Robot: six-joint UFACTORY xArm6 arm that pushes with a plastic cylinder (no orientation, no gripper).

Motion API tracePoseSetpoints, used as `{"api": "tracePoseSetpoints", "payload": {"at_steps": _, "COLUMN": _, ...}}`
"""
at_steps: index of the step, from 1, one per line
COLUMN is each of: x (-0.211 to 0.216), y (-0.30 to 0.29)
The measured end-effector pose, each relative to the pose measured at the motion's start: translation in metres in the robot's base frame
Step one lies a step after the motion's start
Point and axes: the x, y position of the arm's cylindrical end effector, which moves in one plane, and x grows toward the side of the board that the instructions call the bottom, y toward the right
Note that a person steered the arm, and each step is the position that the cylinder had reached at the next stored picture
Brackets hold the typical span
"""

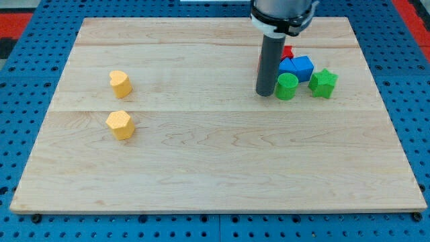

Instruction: Move the arm away from the green circle

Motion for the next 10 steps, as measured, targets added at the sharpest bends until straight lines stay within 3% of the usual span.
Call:
{"api": "tracePoseSetpoints", "payload": {"at_steps": 2, "x": 0.007, "y": 0.047}}
{"api": "tracePoseSetpoints", "payload": {"at_steps": 3, "x": 0.008, "y": 0.039}}
{"api": "tracePoseSetpoints", "payload": {"at_steps": 4, "x": 0.009, "y": -0.020}}
{"api": "tracePoseSetpoints", "payload": {"at_steps": 6, "x": -0.020, "y": -0.082}}
{"api": "tracePoseSetpoints", "payload": {"at_steps": 10, "x": -0.068, "y": -0.093}}
